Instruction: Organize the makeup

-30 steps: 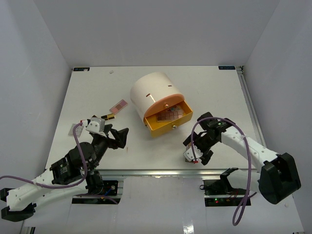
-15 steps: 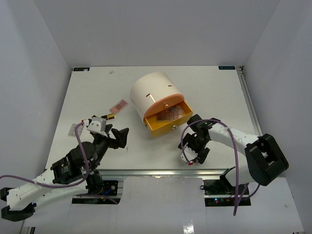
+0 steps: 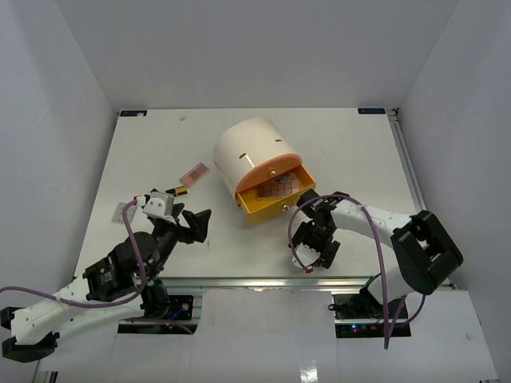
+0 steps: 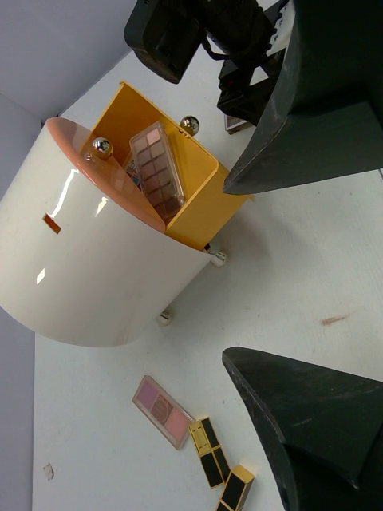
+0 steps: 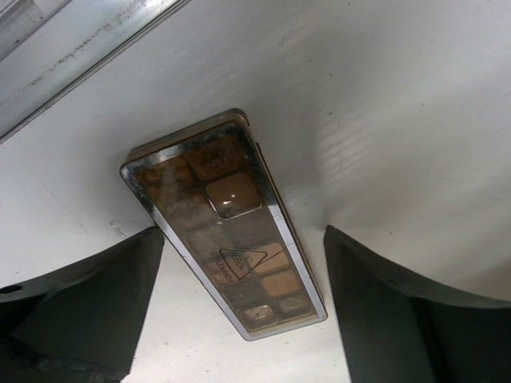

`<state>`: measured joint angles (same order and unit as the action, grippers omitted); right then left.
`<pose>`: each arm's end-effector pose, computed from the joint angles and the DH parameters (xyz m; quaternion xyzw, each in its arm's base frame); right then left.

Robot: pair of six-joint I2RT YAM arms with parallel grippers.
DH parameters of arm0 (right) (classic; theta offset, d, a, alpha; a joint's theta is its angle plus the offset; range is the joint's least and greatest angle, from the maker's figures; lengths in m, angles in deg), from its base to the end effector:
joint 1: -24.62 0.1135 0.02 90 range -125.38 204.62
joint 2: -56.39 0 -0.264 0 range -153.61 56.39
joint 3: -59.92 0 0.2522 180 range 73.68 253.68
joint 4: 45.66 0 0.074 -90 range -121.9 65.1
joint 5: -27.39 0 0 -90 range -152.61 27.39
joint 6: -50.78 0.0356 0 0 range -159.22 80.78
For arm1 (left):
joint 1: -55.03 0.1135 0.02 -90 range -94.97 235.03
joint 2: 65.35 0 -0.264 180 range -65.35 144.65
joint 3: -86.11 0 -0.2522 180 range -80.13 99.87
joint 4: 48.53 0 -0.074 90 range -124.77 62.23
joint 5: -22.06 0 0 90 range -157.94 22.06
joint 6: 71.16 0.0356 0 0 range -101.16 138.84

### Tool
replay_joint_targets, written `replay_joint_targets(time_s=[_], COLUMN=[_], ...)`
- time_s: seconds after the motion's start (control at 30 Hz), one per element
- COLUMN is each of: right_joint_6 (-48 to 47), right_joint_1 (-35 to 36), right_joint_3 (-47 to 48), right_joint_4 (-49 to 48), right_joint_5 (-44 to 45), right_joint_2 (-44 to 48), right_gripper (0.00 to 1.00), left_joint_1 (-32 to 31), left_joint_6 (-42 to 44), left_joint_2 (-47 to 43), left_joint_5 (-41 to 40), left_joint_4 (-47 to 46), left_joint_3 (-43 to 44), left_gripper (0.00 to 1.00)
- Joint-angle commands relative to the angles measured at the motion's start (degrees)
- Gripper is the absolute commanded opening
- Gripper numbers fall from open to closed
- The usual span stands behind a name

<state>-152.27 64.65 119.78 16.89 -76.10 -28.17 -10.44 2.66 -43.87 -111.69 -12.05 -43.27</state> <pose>0.1702 0.1538 0.1624 -0.9662 0.2283 0.0802 0.0890 0.0612 -0.0749 0.3202 0.0669 0.7360 -0.1889 0.6467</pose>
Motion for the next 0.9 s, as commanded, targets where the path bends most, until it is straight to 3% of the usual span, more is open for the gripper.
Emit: replay_joint_targets(time_s=[0.0, 0.1, 0.3, 0.47, 0.67, 0.87], right_joint_6=[-1.8, -0.1, 3.5, 17.2, 36.9, 46.3], right_joint_1=[1.5, 2.2, 2.9, 2.9, 2.9, 1.1], right_joint_3=[0.5, 0.6, 1.1, 4.1, 8.5, 13.9], right_joint_4=[1.0, 1.0, 0.5, 0.5, 1.0, 2.7], right_joint_5=[-1.8, -2.1, -3.1, -9.1, -13.9, -14.9], right_joint_2=[-3.0, -4.0, -3.2, 3.1, 17.4, 24.4], right_gripper=[0.79, 0.62, 0.45, 0.29, 0.24, 0.2], left_joint_1=[0.0, 0.0, 0.0, 0.0, 0.0, 0.0], left_joint_6=[-0.3, -0.3, -0.4, -0.5, -0.6, -0.8], left_joint_2=[-0.5, -0.8, -1.2, -2.1, -2.1, -1.5], left_joint_5=[-0.2, -0.1, 0.1, 0.4, 0.9, 1.1], left_joint_4=[0.5, 0.6, 0.5, 0.5, 0.4, 0.4], left_joint_3=[0.1, 0.2, 0.2, 0.2, 0.2, 0.1], left_gripper=[0.88, 0.88, 0.88, 0.88, 0.88, 0.88])
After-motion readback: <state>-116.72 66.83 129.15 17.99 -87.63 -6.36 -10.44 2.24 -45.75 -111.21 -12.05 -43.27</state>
